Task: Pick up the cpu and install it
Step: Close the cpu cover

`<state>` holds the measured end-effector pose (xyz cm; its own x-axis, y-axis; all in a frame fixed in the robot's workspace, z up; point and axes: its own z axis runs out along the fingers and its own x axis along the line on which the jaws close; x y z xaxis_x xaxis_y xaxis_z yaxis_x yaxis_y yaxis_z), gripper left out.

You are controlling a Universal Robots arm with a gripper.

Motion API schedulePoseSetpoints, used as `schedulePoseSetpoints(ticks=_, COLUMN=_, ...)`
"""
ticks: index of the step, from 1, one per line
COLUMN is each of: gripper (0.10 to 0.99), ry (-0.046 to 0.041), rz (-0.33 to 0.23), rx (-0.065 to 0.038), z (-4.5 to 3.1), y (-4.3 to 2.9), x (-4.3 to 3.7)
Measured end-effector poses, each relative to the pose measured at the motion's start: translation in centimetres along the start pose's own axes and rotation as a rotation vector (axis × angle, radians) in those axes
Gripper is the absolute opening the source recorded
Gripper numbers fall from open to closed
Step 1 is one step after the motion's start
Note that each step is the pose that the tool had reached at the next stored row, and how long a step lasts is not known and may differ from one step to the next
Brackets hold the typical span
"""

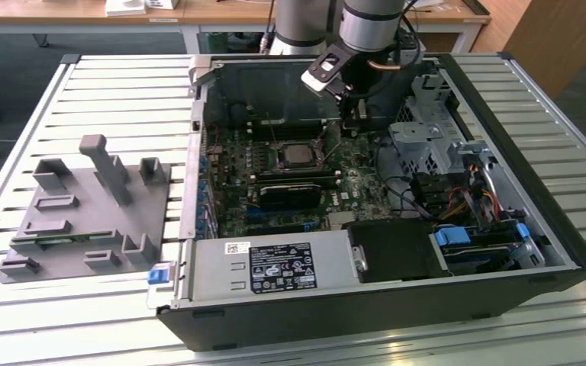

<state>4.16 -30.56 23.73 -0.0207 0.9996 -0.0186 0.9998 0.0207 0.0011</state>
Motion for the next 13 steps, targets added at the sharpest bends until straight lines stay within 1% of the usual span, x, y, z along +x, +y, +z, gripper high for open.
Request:
schedulePoseSetpoints(ticks=9, gripper=0.106, ry=0.0, rz=0.0, rx=0.0, z=-0.01, y=-0.16, x=0.01)
schedulePoseSetpoints(ticks=13, gripper=0.106, ry=-0.0001, rz=0.0, rx=0.0, z=-0.14, y=-0.17, x=0.0)
